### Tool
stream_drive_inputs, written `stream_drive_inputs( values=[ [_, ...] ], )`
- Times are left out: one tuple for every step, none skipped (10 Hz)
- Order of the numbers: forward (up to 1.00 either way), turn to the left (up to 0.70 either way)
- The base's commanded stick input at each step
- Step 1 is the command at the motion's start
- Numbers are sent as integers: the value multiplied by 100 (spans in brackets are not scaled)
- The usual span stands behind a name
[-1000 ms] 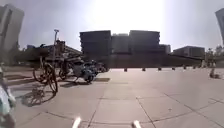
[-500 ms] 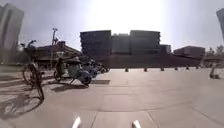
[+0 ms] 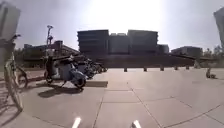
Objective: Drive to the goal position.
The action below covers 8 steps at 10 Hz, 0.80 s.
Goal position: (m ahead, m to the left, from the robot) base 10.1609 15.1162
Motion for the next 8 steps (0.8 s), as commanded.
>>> stream_drive_inputs(
  values=[
    [100,-40],
    [100,-34],
    [100,0],
    [100,0],
    [100,0],
    [100,0],
    [100,0],
    [100,0]
  ],
)
